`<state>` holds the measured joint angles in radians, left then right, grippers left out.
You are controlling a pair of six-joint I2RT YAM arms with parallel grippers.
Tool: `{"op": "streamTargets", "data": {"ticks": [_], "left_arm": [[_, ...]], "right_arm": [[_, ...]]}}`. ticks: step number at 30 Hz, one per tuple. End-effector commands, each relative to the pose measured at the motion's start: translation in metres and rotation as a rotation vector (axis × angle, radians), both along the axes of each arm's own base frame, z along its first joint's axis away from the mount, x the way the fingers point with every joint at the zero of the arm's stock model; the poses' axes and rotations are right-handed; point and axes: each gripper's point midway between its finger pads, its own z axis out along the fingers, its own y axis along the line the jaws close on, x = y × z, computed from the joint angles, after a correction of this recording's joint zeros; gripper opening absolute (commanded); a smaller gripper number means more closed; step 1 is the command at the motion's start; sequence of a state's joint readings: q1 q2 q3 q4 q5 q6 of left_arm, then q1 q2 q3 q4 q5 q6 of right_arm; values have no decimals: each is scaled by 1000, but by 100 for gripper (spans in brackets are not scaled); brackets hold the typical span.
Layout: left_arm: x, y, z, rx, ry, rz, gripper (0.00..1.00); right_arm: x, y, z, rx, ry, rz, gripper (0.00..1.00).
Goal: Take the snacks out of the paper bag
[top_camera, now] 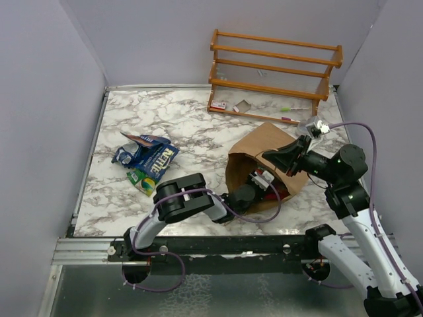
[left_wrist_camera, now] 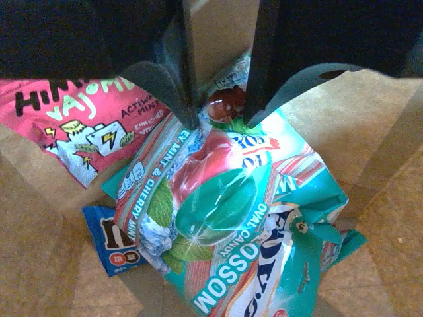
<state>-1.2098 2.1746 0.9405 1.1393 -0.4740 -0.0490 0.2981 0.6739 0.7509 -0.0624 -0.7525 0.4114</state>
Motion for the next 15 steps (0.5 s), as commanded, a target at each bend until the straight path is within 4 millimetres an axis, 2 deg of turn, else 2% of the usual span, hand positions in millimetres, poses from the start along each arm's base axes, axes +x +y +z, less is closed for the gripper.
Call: {"op": "streamTargets", "data": {"ticks": [1, 6, 11, 15], "left_arm": [[-1, 19, 3, 61, -7, 14, 32], [-15, 26, 41, -15, 27, -31, 17], [-31, 36, 65, -42, 73, -84, 1], [-45, 41, 75, -29, 118, -135, 0]], "right_arm": [[-1, -6, 23, 1, -84, -35, 2], [5, -10, 20, -14, -94, -74, 2], [12, -13, 10, -43, -83, -107, 2], [15, -16, 6, -56, -74, -133, 2]]}}
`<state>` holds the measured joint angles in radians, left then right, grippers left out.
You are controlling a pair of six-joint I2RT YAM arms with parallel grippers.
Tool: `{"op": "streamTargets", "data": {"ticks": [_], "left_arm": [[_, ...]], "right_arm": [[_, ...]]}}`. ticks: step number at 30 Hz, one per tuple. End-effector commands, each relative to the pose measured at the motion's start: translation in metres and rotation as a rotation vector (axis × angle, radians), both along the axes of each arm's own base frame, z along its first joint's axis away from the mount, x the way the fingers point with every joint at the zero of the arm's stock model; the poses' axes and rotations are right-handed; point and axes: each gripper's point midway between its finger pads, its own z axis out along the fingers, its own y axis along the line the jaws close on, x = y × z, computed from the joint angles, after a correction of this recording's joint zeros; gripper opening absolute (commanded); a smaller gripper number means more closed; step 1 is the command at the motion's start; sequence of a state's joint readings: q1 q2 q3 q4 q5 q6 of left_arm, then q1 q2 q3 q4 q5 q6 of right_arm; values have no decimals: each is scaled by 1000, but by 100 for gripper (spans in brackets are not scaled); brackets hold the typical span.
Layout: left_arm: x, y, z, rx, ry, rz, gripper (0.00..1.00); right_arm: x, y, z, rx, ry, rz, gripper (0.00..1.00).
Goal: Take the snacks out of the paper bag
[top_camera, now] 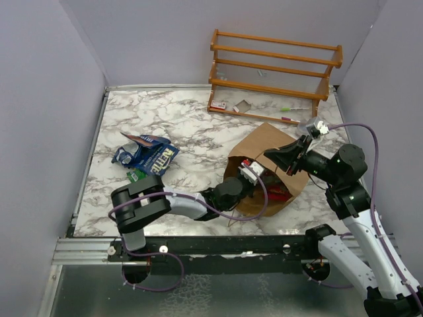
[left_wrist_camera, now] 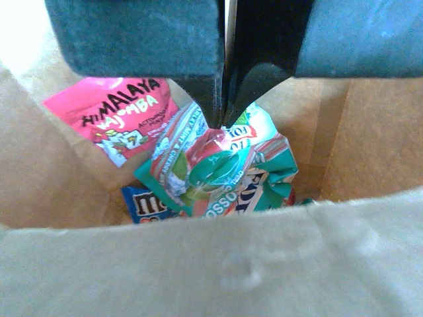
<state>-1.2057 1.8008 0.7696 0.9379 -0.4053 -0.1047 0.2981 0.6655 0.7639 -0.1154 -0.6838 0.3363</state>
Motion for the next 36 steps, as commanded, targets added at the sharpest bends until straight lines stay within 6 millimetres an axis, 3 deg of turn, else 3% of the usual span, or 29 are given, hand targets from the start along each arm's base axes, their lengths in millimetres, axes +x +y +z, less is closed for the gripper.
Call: {"op": "streamTargets", "data": {"ticks": [1, 5, 7, 12, 17, 21, 28, 32, 36], "left_arm": [[-22, 6, 6, 10, 79, -88, 0], [-28, 8, 6, 0, 103, -108, 0], [-28, 6, 2, -22, 112, -109, 5], [-16, -10, -21, 27, 52, -91, 35], [15, -8, -45, 139, -32, 53, 56], [32, -2, -56, 209, -113, 132, 66], [34, -24, -69, 201, -95, 23, 62], [43, -27, -72, 194, -82, 14, 35], [43, -27, -55, 190, -108, 0, 21]], "right_arm": [[5, -8, 10, -10, -45, -60, 2], [3, -7, 13, -4, -52, -55, 2], [1, -6, 18, 3, -62, -45, 2], [-3, -6, 30, 14, -85, -30, 2], [-8, -6, 39, 24, -106, -27, 2], [-9, -6, 39, 23, -108, -20, 2], [-9, -4, 36, 25, -96, -5, 2], [-10, -4, 34, 25, -92, -6, 2], [-9, -5, 30, 17, -87, -16, 2]]}}
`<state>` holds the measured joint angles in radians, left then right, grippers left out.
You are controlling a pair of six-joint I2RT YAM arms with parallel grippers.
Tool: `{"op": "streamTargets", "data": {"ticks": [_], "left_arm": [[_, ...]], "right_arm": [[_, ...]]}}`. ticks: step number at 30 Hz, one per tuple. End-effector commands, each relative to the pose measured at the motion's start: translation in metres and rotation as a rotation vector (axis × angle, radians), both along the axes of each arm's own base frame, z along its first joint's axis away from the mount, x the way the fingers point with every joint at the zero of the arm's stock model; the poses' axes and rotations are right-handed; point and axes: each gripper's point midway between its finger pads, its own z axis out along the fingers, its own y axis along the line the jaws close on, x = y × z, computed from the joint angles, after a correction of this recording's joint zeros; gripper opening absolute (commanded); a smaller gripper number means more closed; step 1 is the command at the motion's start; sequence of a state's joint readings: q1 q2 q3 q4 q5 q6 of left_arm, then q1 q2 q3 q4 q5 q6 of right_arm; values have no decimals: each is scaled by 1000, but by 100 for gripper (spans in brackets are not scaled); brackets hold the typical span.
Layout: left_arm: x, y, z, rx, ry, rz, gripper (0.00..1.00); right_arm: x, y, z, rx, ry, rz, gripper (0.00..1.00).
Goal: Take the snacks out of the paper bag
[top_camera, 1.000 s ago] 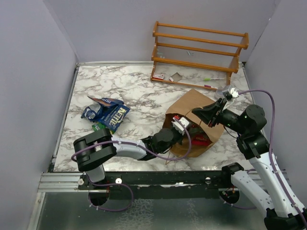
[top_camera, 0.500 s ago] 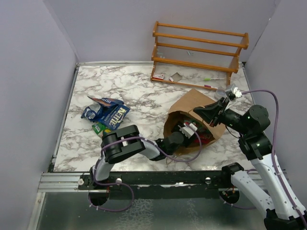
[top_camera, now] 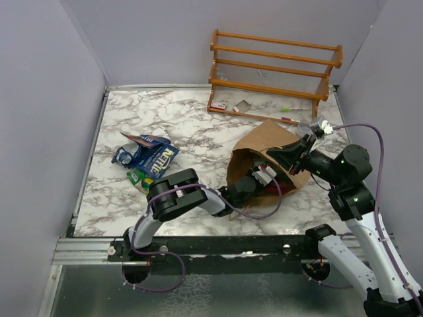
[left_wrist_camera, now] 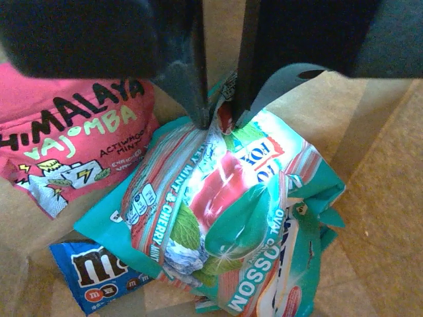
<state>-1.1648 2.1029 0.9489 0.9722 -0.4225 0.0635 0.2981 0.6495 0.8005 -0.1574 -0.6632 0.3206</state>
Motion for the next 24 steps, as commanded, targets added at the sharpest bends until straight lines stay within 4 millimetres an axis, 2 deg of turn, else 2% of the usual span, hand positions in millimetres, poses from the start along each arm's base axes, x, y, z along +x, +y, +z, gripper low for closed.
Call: {"op": "streamTargets", "data": {"ticks": [1, 6, 12, 17, 24], "left_arm": [[1, -4, 20, -19, -23, -37, 14], [-11, 4, 52, -82, -7, -72, 0], [-31, 14, 83, -163, 36, -130, 0], [-66, 19, 106, -215, 82, -281, 0], [-91, 47, 119, -207, 119, -322, 0]], "right_arm": [[-5, -1, 18, 19, -64, 1, 2], [-1, -2, 14, 11, -61, -12, 2], [2, -4, 10, 0, -59, -26, 2], [4, -7, 12, -5, -65, -51, 2], [12, -14, 11, -6, -57, -116, 2]]}}
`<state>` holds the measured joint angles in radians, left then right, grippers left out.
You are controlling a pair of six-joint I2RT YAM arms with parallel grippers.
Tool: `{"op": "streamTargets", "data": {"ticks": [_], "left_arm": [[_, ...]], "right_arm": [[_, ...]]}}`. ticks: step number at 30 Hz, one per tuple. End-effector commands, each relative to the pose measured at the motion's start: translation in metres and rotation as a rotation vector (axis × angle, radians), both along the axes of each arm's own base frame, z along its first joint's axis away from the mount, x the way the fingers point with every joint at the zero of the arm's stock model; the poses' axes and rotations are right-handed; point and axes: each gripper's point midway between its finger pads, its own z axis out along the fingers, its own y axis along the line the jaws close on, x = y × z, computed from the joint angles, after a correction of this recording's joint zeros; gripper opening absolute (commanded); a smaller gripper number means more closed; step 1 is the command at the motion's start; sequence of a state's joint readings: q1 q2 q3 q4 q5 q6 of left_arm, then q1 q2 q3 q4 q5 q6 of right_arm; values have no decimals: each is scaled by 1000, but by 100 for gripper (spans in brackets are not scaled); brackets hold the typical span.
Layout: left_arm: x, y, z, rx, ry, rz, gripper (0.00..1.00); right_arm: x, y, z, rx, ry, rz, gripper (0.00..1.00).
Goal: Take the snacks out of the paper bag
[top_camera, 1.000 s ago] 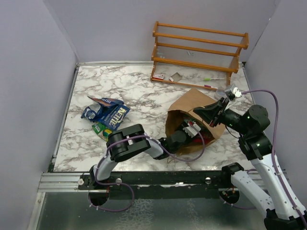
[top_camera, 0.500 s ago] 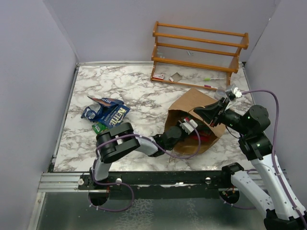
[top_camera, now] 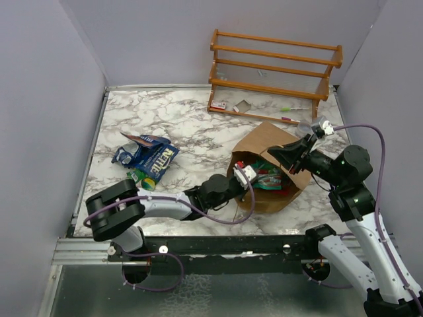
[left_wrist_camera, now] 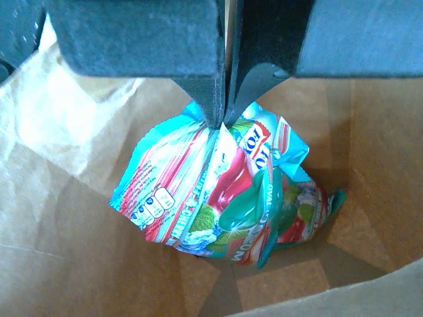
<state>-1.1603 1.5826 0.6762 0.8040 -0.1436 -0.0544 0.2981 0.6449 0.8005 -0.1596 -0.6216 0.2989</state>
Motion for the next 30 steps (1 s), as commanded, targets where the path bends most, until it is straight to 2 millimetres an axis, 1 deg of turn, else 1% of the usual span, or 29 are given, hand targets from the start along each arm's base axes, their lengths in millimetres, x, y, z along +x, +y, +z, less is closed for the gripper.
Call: {"op": "streamTargets", "data": {"ticks": [1, 5, 7, 8, 14, 17, 19, 24, 30], "left_arm": [[-23, 13, 28, -41, 15, -70, 0], [-35, 38, 52, -70, 3, -78, 0], [-40, 54, 69, -96, -12, -69, 0], [-42, 62, 82, -119, -23, -61, 0], [-47, 105, 132, -184, -64, 10, 0], [-48, 127, 154, -220, -118, 42, 0], [-44, 142, 163, -237, -151, 88, 0], [-27, 177, 185, -260, -180, 266, 0], [-11, 206, 201, -230, -190, 431, 0]], "right_arm": [[7, -12, 10, 6, -33, -92, 2], [15, -20, 7, 26, -15, -165, 2], [18, -22, 7, 40, -9, -186, 2], [18, -23, 6, 46, -6, -191, 2], [22, -24, 7, 57, 4, -208, 2], [24, -25, 8, 56, 4, -217, 2], [25, -24, 9, 56, 4, -215, 2], [26, -21, 7, 58, 16, -202, 2], [27, -21, 5, 59, 22, -200, 2]]}}
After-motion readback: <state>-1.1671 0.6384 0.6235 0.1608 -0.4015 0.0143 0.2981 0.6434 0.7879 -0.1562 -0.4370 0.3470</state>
